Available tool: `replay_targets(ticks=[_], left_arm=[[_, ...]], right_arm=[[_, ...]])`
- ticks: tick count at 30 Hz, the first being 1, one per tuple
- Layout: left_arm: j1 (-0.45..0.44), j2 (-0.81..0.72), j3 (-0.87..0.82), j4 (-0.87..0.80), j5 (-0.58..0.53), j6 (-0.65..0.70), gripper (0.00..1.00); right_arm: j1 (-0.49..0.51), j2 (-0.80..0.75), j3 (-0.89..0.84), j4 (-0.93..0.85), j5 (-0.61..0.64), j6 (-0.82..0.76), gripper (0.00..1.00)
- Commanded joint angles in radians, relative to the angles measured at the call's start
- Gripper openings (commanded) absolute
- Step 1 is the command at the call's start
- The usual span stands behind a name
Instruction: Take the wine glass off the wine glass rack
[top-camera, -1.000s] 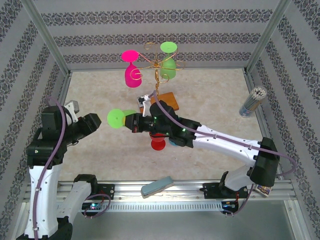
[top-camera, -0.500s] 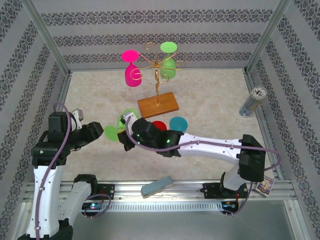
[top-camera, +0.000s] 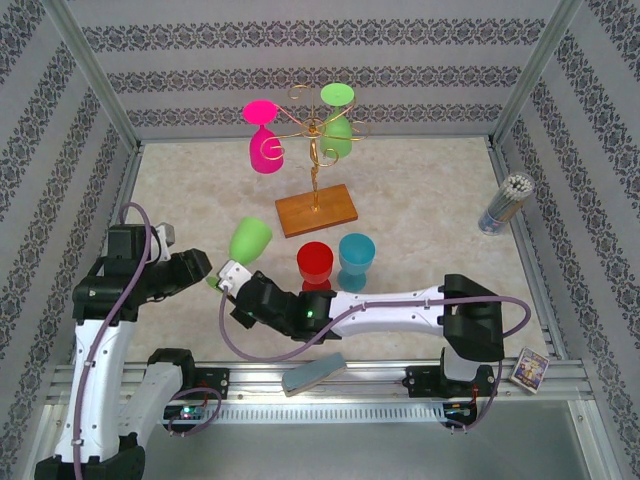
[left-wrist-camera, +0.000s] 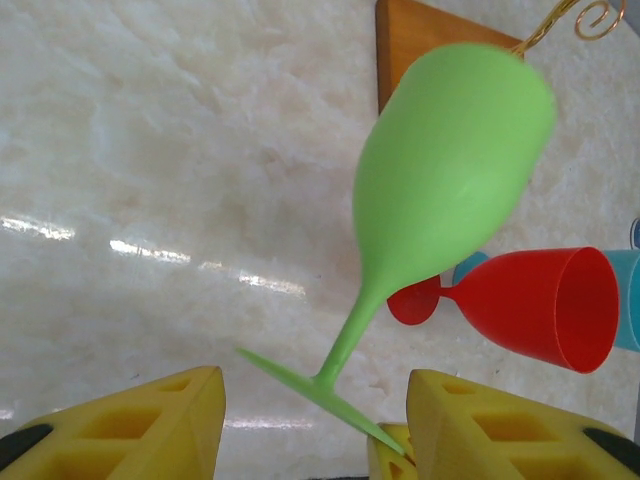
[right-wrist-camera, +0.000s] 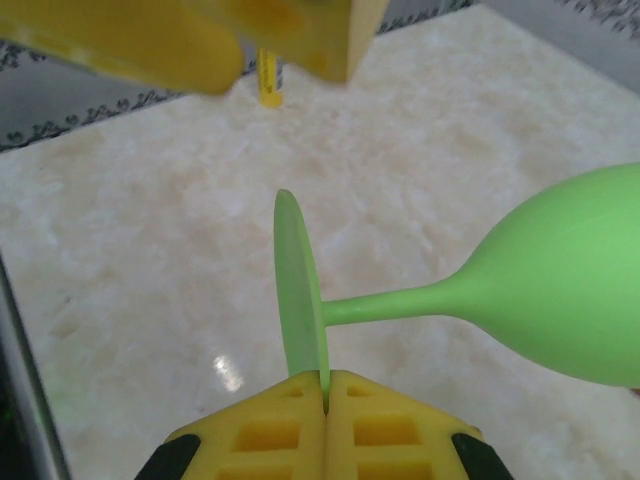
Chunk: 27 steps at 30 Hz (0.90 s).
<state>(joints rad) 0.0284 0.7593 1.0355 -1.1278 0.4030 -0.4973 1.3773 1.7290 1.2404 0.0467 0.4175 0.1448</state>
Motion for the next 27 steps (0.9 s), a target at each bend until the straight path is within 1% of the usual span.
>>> replay_targets(ticks=[1,7,18,27], left_arm=[[0.017,0.004,-0.014,-0.033,0.038,0.025,0.52],[0.016,0.033,-0.017,-0.035,0.075,0.012,0.52],[0.016,0.045,-0.041,0.007,0.138,-0.035,0.51],[0.016,0.055,-0.056,0.043,0.190,-0.071,0.49]], right_arm=[[0.023,-0.002,-0.015,0.094,0.156,-0.112,0.00],[0.037,0.010,-0.021,0.124,0.228,-0.176,0.00],[0.044,0.015,-0.030,0.160,0.274,-0.219,0.00],[0.047,0.030,-0.020,0.189,0.297,-0.241,0.00]])
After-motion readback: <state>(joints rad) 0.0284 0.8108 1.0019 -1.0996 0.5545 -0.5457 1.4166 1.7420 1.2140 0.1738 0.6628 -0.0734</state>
